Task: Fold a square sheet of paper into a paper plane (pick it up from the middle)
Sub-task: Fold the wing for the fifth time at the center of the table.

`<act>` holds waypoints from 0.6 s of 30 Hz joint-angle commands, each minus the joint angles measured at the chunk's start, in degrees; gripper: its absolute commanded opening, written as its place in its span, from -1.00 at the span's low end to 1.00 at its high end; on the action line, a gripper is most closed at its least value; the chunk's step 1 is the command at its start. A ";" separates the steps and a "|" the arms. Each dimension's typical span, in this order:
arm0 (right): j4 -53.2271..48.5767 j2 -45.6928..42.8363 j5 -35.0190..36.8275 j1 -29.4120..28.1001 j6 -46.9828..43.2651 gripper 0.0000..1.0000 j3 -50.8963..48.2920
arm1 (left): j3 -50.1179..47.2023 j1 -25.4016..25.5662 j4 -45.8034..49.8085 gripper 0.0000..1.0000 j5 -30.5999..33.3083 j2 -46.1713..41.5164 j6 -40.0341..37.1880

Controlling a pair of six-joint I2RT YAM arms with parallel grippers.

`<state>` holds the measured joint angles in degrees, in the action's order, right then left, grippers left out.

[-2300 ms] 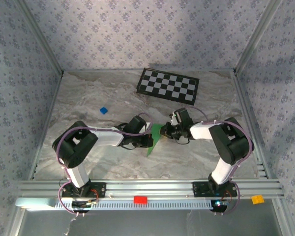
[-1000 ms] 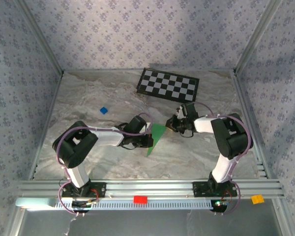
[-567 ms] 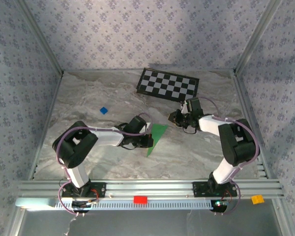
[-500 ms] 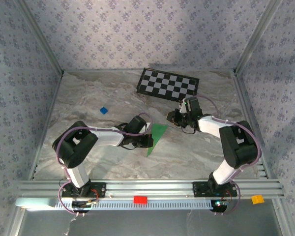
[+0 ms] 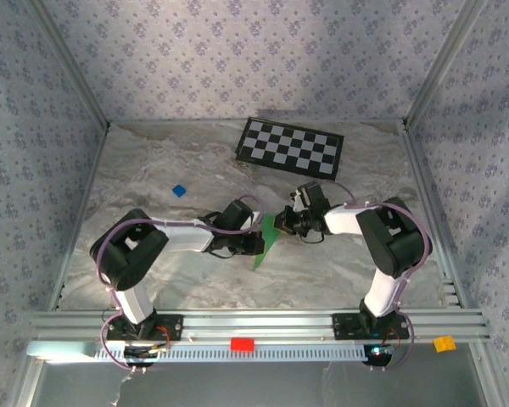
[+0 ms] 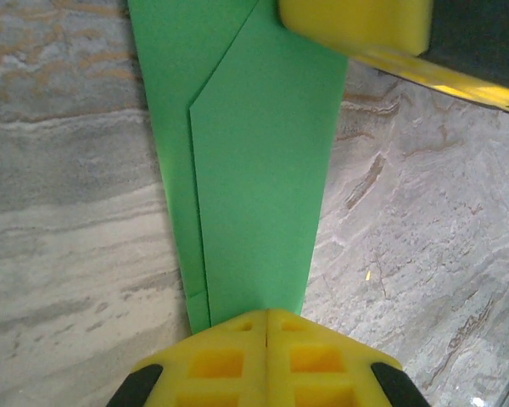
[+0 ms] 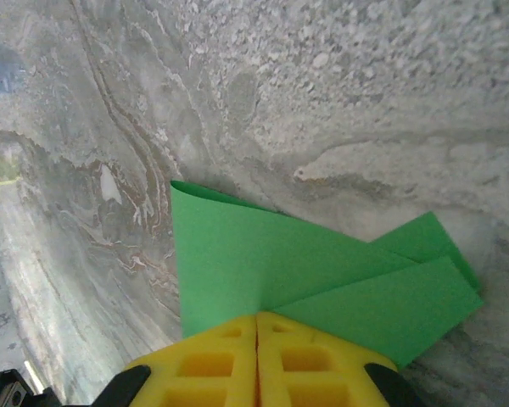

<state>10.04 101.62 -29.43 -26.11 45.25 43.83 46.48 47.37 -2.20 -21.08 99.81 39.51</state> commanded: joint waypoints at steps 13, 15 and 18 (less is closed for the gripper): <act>-3.81 2.96 3.48 0.61 -0.47 -0.86 -0.98 | 11.49 0.44 11.99 -0.98 -1.77 -1.11 2.16; -3.80 3.11 3.51 0.57 -0.40 -0.86 -1.11 | 13.12 0.33 12.07 -0.98 -1.81 1.57 2.24; -3.51 3.48 3.33 0.45 -0.33 -0.86 -1.23 | 14.68 0.20 11.16 -0.98 -2.74 4.97 2.46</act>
<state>10.57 101.80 -30.24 -25.96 45.56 43.70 59.81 47.72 8.78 -22.00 101.36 41.23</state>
